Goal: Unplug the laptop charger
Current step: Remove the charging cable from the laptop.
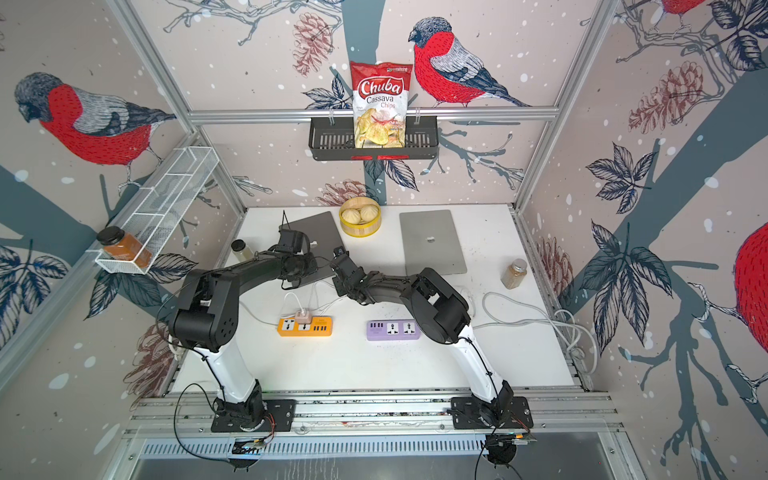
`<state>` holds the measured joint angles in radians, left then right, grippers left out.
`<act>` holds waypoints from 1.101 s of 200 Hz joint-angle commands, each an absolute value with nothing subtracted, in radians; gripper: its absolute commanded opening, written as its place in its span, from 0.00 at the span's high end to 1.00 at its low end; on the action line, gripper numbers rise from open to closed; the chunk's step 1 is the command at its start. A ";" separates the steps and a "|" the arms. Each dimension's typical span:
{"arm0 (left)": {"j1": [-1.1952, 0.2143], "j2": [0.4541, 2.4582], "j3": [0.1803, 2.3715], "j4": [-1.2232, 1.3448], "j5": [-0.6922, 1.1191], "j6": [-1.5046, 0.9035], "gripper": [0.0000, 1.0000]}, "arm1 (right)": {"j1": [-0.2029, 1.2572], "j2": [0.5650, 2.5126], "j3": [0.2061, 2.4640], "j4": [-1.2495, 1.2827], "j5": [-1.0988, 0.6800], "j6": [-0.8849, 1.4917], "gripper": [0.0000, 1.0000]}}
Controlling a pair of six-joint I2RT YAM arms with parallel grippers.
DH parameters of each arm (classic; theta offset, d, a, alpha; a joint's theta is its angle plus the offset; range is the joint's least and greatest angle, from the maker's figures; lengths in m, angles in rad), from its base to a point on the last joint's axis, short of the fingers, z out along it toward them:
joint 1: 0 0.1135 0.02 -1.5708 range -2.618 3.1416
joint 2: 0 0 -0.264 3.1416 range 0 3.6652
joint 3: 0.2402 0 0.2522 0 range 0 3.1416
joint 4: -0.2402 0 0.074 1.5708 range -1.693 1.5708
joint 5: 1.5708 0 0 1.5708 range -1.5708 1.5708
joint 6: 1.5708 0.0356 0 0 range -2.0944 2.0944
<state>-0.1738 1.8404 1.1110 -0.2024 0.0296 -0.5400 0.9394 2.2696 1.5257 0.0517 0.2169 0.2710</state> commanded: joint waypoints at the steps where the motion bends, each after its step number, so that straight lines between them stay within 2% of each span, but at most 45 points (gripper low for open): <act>1: -0.170 1.841 1.106 -0.228 0.037 -0.518 0.69 | 0.941 2.281 1.538 0.044 0.236 0.289 0.76; 36: -0.170 1.845 1.100 -0.225 0.034 -0.522 0.69 | 0.942 2.283 1.540 0.034 0.244 0.292 0.87; 86: -0.170 1.848 1.096 -0.225 0.023 -0.531 0.69 | 0.949 2.273 1.529 0.028 0.248 0.294 0.94; 220: -0.163 1.884 1.103 -0.221 0.008 -0.546 0.69 | 0.937 2.216 1.467 0.006 0.250 0.325 0.98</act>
<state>-0.1699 1.8664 1.1080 -0.1360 0.0204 -0.5434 0.9497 2.2337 1.4754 0.0402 0.2607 0.3138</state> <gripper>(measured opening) 0.305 0.078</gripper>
